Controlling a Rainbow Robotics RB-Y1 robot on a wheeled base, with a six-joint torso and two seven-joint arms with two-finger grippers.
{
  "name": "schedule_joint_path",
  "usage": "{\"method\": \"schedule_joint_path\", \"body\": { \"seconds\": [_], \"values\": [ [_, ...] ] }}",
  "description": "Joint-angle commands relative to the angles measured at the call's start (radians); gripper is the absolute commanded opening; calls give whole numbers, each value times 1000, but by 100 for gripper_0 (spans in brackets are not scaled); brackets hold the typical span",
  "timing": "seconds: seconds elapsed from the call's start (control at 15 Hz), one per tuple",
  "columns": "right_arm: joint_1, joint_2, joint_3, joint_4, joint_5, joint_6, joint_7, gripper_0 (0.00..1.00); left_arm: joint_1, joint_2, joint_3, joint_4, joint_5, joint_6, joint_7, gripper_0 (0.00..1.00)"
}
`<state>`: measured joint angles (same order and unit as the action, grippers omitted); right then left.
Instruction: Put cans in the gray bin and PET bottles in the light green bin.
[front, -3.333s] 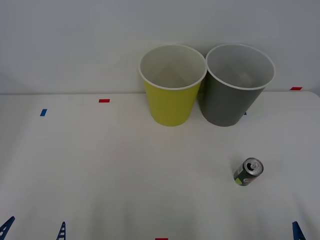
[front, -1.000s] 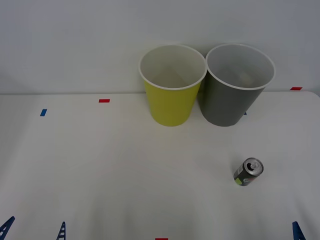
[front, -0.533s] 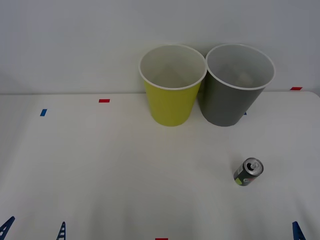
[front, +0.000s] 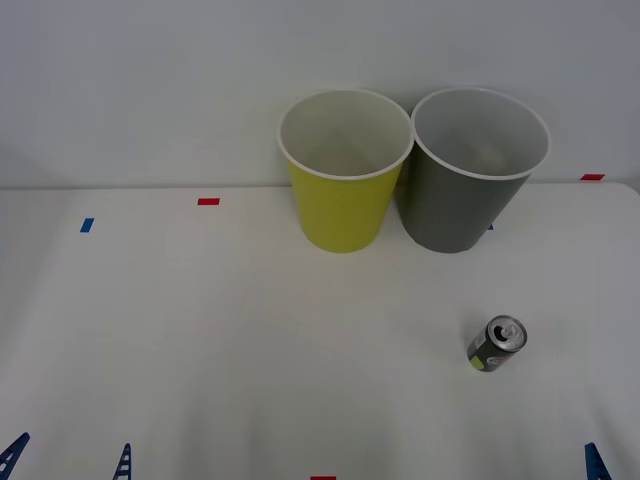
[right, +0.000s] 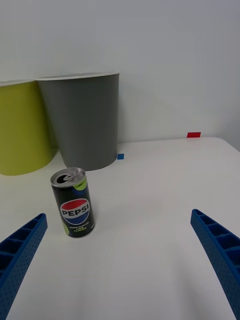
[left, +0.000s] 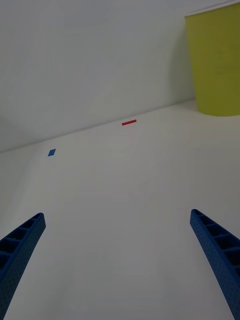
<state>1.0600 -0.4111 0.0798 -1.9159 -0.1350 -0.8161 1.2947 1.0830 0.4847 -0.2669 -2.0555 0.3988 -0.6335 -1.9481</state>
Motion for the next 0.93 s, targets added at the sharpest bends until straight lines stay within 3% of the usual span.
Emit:
{"method": "schedule_joint_path", "body": {
  "seconds": [0.07,0.33,0.93],
  "values": [
    [0,0,0,0,0,0,0,100,0,0,0,0,0,0,0,100],
    [-48,40,37,69,-14,8,14,100,0,0,0,0,0,0,0,100],
    [-69,35,71,156,17,-124,118,100,0,0,0,0,0,0,0,100]
  ]
}}
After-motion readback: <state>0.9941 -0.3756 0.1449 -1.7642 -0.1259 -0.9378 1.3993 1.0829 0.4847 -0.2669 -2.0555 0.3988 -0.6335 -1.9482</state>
